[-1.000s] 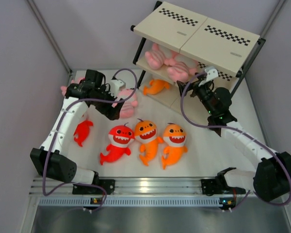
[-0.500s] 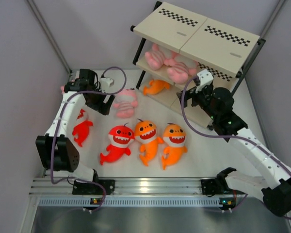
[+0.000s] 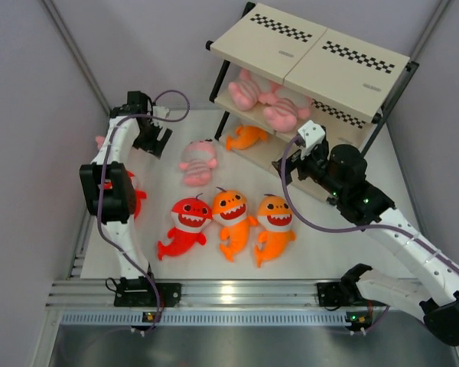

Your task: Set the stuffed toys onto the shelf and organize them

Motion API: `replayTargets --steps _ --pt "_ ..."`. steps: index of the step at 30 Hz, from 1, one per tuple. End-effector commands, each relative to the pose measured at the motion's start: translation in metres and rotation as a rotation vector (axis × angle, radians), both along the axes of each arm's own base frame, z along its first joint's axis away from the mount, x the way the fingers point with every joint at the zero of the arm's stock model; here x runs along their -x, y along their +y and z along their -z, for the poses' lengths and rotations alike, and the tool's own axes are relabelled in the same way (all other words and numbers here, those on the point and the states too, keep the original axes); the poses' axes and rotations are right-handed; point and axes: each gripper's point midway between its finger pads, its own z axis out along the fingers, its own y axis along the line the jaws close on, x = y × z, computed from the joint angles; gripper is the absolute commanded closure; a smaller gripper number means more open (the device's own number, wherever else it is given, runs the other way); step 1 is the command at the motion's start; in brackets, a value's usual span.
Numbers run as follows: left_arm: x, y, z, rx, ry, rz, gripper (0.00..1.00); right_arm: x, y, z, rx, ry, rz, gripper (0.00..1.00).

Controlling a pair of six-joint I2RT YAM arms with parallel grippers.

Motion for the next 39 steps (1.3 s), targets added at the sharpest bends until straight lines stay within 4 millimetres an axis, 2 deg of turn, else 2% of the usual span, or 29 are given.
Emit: replayTargets --steps 1,2,3,4,5,6,8,9,11,14,16,18,19,20,23,25,26,27,28,29,30,31,32,34,35,36,37,39 --pt "-0.052 0.029 -0.030 -0.094 -0.150 -0.134 0.09 0.015 0.003 -0.017 -0.021 -0.039 -0.044 0.01" --pt "-0.060 0.039 -0.034 -0.116 -0.170 -0.167 0.09 0.017 0.003 -0.014 -0.018 -0.037 -0.049 0.00" --pt "-0.075 0.058 -0.041 -0.151 -0.204 -0.216 0.09 0.020 0.003 -0.017 -0.026 -0.048 -0.052 0.01" --pt "-0.082 0.065 -0.042 -0.161 -0.219 -0.243 0.08 0.021 0.003 -0.016 -0.026 -0.048 -0.055 0.01" --pt "-0.093 0.078 -0.055 -0.168 -0.265 -0.272 0.07 0.022 0.003 -0.012 -0.025 -0.046 -0.057 0.01" --pt "-0.098 0.085 -0.042 -0.183 -0.248 -0.287 0.07 0.023 0.003 -0.012 -0.026 -0.047 -0.058 0.01" --pt "-0.111 0.091 -0.040 -0.195 -0.279 -0.292 0.05 0.024 0.003 -0.008 -0.021 -0.039 -0.058 0.01" --pt "-0.116 0.092 -0.029 -0.202 -0.275 -0.290 0.04 0.023 0.002 -0.006 -0.020 -0.034 -0.055 0.01" --pt "-0.129 0.096 -0.024 -0.212 -0.311 -0.298 0.02 0.023 0.003 -0.003 -0.018 -0.026 -0.056 0.01" --pt "-0.142 0.103 -0.005 -0.237 -0.321 -0.320 0.02 0.025 0.003 -0.003 -0.019 -0.021 -0.057 0.01" --pt "-0.147 0.101 0.005 -0.219 -0.316 -0.310 0.02 0.026 0.004 -0.003 -0.019 -0.018 -0.058 0.01" --pt "-0.151 0.095 0.018 -0.183 -0.303 -0.284 0.07 0.027 0.003 -0.004 -0.020 -0.022 -0.054 0.02" --pt "-0.153 0.093 0.021 -0.171 -0.303 -0.277 0.14 0.027 0.002 -0.003 -0.021 -0.020 -0.052 0.02" --pt "-0.156 0.087 0.026 -0.138 -0.306 -0.257 0.26 0.028 0.002 -0.004 -0.025 -0.026 -0.052 0.02" --pt "-0.159 0.081 0.024 -0.091 -0.322 -0.273 0.97 0.030 0.002 -0.004 -0.031 -0.027 -0.055 0.03" --pt "-0.152 0.077 0.027 -0.054 -0.304 -0.295 1.00 0.032 0.001 -0.003 -0.035 -0.024 -0.054 0.05" --pt "-0.148 0.066 0.008 0.007 -0.332 -0.308 1.00 0.033 0.002 -0.004 -0.037 -0.024 -0.059 0.06" --pt "-0.143 0.061 0.001 0.047 -0.336 -0.324 1.00 0.034 0.003 -0.004 -0.038 -0.024 -0.061 0.07" --pt "-0.130 0.053 -0.020 0.093 -0.352 -0.339 1.00 0.034 0.004 -0.004 -0.040 -0.026 -0.065 0.08" --pt "-0.125 0.034 -0.029 0.206 -0.354 -0.347 1.00 0.034 0.006 -0.004 -0.041 -0.024 -0.069 0.09" --pt "-0.119 0.025 -0.041 0.257 -0.361 -0.356 1.00 0.036 0.010 -0.006 -0.043 -0.029 -0.084 0.10" --pt "-0.105 0.016 -0.065 0.302 -0.382 -0.363 1.00 0.035 0.016 -0.003 -0.034 -0.024 -0.094 0.11" --pt "-0.098 0.005 -0.076 0.376 -0.385 -0.397 1.00 0.035 0.021 -0.005 -0.031 -0.035 -0.107 0.12" --pt "-0.080 -0.018 -0.109 0.481 -0.406 -0.380 1.00 0.039 0.037 -0.012 -0.011 -0.072 -0.155 0.13" --pt "-0.074 -0.027 -0.119 0.536 -0.406 -0.399 1.00 0.037 0.046 -0.008 0.007 -0.074 -0.172 0.13" --pt "-0.067 -0.036 -0.128 0.586 -0.401 -0.385 1.00 0.043 0.061 -0.020 0.008 -0.127 -0.217 0.14" --pt "-0.052 -0.044 -0.140 0.612 -0.405 -0.390 1.00 0.038 0.069 -0.015 0.030 -0.132 -0.214 0.14" --pt "-0.035 -0.054 -0.148 0.653 -0.397 -0.411 1.00 0.048 0.095 -0.028 0.037 -0.203 -0.281 0.14"
